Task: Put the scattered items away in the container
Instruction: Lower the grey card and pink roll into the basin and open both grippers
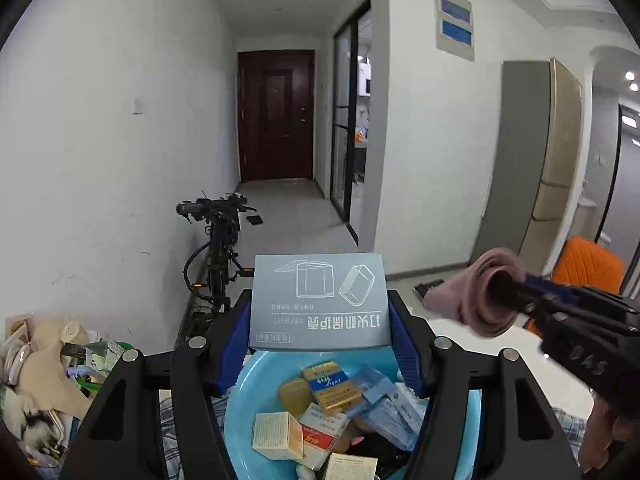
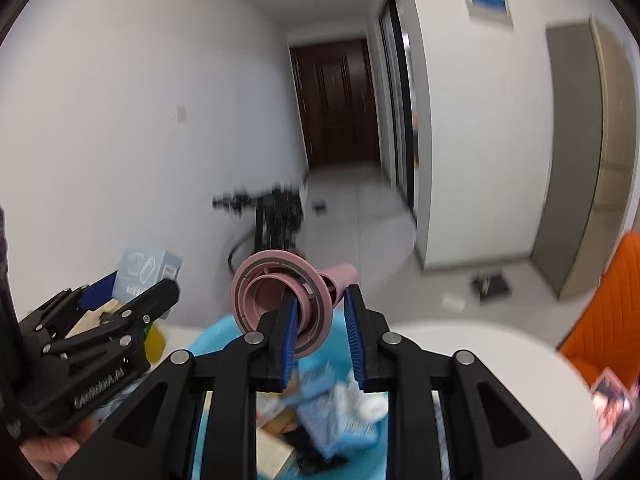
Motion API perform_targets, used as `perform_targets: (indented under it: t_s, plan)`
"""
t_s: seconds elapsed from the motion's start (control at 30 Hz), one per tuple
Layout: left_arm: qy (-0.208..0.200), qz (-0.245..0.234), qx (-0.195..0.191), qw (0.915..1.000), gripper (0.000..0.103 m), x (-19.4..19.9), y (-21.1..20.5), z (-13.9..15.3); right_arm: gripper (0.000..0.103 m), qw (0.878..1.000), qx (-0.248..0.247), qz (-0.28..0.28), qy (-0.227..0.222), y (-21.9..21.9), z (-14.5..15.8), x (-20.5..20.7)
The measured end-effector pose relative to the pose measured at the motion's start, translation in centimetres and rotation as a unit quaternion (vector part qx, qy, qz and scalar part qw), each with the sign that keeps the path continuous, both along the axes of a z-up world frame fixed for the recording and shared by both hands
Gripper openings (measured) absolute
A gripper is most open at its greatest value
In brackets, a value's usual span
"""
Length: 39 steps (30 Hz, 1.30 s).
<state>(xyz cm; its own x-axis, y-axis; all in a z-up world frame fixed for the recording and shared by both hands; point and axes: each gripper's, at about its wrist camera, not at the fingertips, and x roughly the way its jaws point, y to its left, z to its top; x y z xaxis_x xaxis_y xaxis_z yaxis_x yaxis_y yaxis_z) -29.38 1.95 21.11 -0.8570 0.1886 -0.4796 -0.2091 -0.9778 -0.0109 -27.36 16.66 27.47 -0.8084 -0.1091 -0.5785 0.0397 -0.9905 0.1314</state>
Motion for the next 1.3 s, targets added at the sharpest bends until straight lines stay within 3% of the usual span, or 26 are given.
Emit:
perform_targets:
  t_s: [0.13,0.2,0.27,0.4,0.57,0.67,1.0,1.3]
  plan:
    - [-0.078,-0.007,-0.049,0.9958,0.065,-1.5,1.6,-1.2,0.021,0.997,0.029,-0.002,-0.066,-0.3,-1.2,-1.6]
    - [-0.119,-0.036,-0.056,0.9906,0.065,-2.0,2.1,-2.3,0.021,0.993,0.045,0.007,-0.106,-0.3,-2.0,-2.6]
    - [-0.151,-0.026,-0.066,0.9860,0.065,-2.6,2.2,-3.8,0.021,0.989,0.057,0.012,-0.136,-0.2,-3.1,-3.0]
    - [-0.283,0.017,-0.054,0.9574,0.065,-4.3,1.7,-9.3,0.021,0.983,0.050,0.011,-0.177,0.6,-5.8,-3.4]
    - [-0.350,0.040,-0.049,0.9346,0.065,-4.6,1.2,-13.3,0.021,0.975,0.050,0.014,-0.218,0.9,-8.1,-2.6]
    - [-0.362,0.042,-0.056,0.9294,0.065,-3.7,1.6,-14.4,0.021,0.969,0.049,0.013,-0.241,1.1,-8.5,-2.7]
    - [-0.364,0.044,-0.046,0.9292,0.065,-2.5,1.3,-13.8,0.021,0.963,0.052,0.019,-0.262,-0.4,-9.3,-1.6]
    - [-0.389,0.040,-0.026,0.9201,0.065,-0.8,1.0,-18.1,0.021,0.961,0.043,0.012,-0.272,-0.2,-10.9,0.2]
